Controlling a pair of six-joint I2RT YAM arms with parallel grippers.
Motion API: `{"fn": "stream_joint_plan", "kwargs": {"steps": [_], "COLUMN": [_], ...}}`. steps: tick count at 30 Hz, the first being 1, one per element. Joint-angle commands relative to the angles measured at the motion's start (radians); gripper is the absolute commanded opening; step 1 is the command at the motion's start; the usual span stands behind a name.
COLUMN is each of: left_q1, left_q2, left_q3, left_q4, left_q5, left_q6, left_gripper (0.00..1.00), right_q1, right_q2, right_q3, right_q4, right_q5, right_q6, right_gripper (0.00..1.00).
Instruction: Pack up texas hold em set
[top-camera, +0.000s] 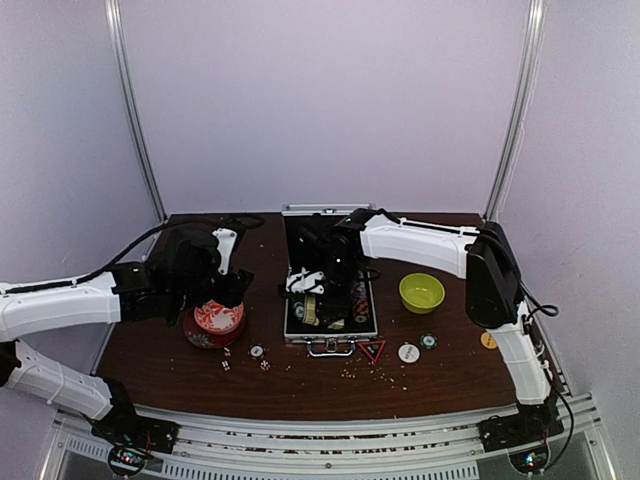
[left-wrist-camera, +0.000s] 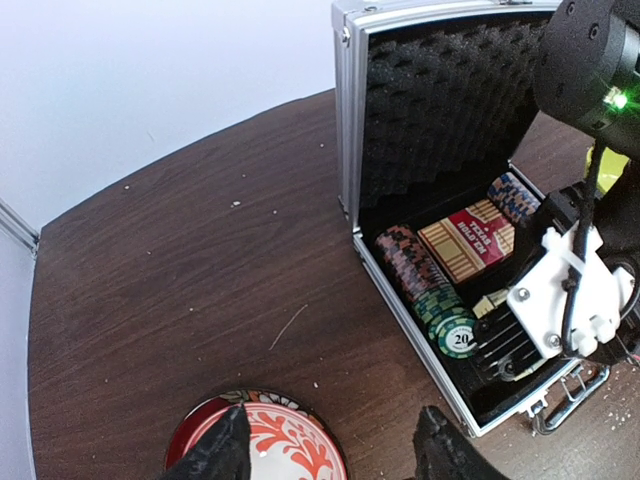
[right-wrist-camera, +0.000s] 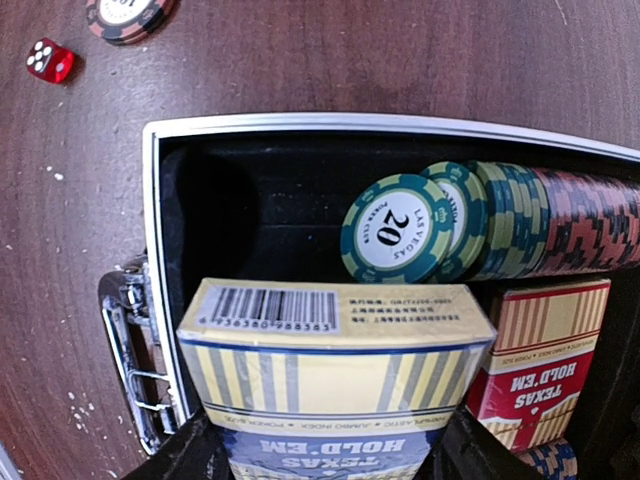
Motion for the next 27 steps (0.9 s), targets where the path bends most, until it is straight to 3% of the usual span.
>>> {"fn": "stream_joint_plan", "kwargs": {"steps": [1,15,27], "left_q1": [-0.001,-0.001,-0.001], "left_q2": [0.004,0.032,0.061], "left_q3": [-0.011,-0.011,0.004], "left_q4": [0.058,0.063,0.063], "left_q5": [0.008,0.02,0.041], "left_q6": [-0.004,-0.001,0.009], "left_gripper": [0.56,0.56,0.56], "right_q1": [-0.006,-0.015,-0.032], "right_q2": [0.025,0.063,0.022], "right_q3": [0.052,0.062,0.062], "right_q4": [-0.082,-0.111,-0.1], "right_q5": [-0.04,0.003,-0.04], "right_q6": [-0.021,0.013,0.014], "right_gripper": [0.56,0.61,0.76]}}
